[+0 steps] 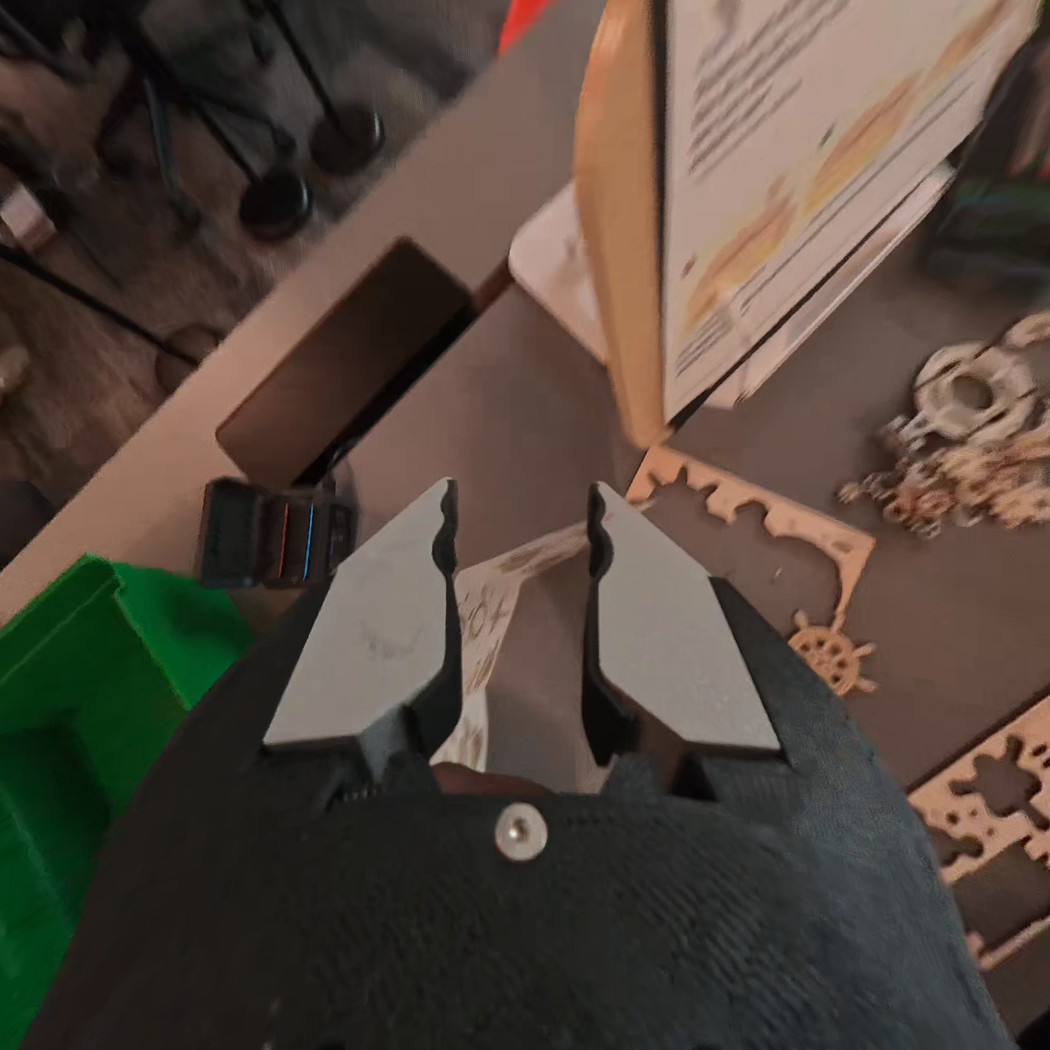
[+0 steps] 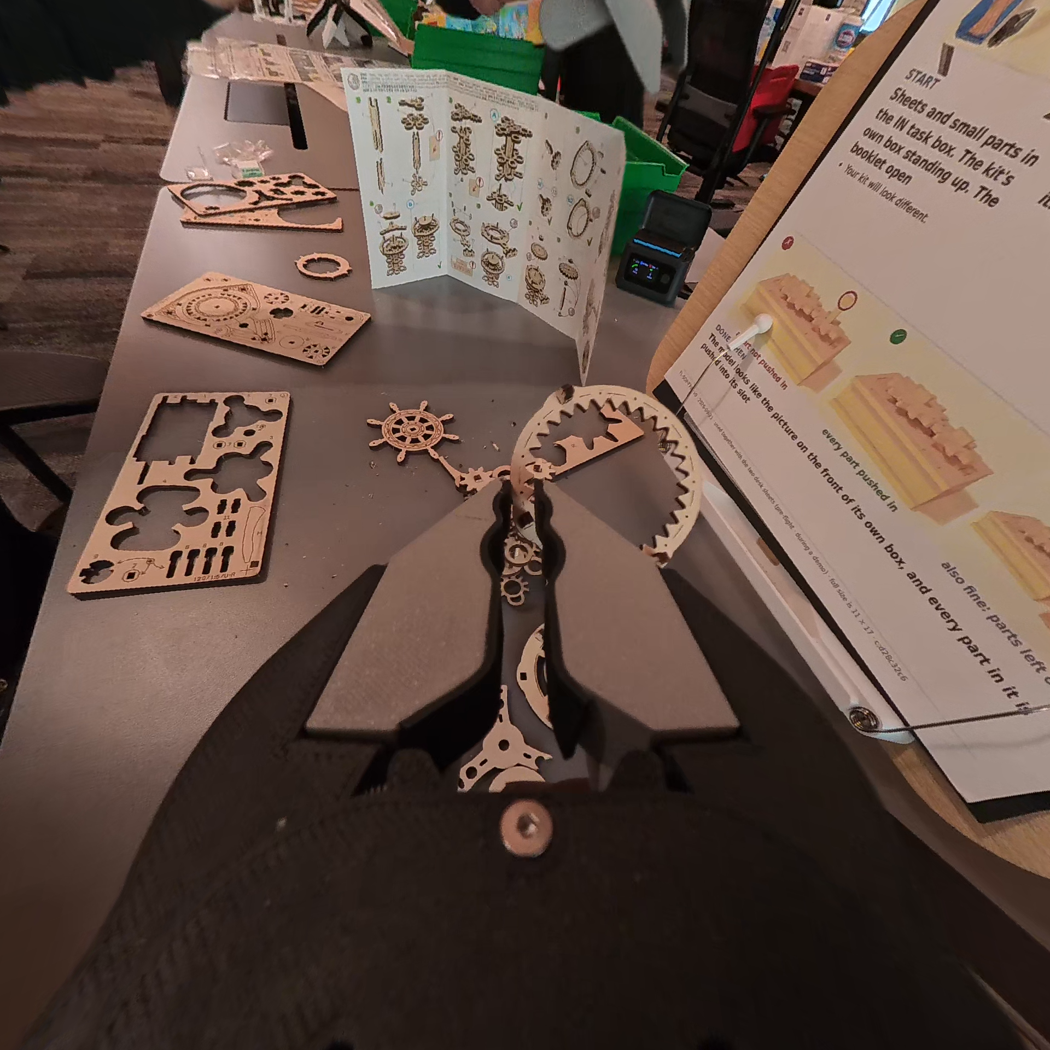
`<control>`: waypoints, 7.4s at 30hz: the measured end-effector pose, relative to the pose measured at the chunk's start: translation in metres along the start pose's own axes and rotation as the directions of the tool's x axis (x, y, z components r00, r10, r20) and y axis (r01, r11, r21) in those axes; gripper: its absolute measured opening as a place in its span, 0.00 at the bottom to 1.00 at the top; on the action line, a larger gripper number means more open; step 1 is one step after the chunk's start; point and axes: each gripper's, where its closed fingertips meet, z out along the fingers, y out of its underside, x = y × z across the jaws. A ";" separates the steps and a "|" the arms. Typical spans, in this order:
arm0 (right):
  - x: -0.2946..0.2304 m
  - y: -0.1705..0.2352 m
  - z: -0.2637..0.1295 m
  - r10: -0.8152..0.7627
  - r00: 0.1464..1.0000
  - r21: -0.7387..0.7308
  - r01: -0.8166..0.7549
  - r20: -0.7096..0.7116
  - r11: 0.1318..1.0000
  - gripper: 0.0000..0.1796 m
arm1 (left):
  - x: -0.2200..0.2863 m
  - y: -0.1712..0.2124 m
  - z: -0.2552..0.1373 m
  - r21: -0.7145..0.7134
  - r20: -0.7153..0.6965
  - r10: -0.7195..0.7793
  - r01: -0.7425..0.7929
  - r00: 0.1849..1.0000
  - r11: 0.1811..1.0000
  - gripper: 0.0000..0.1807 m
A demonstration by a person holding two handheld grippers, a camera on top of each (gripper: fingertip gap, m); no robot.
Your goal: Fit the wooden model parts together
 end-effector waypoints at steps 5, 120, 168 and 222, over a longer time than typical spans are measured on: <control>0.003 -0.002 -0.003 0.002 1.000 0.015 -0.002 -0.011 1.000 0.02 | 0.055 -0.027 -0.044 0.367 -0.064 0.003 0.021 0.998 0.930 0.22; -0.017 0.008 0.012 -0.181 0.983 -0.062 0.179 -0.021 0.982 0.02 | 0.200 0.093 0.081 0.325 0.081 0.302 -0.312 0.950 0.893 0.11; -0.035 0.038 0.049 -0.307 0.906 -0.510 0.419 0.291 0.751 0.02 | 0.206 0.097 0.085 0.316 0.038 0.314 -0.309 0.949 0.897 0.11; -0.025 0.023 0.021 -0.158 0.949 -0.378 0.258 0.274 0.889 0.06 | 0.205 0.098 0.086 0.316 0.022 0.298 -0.289 0.954 0.904 0.11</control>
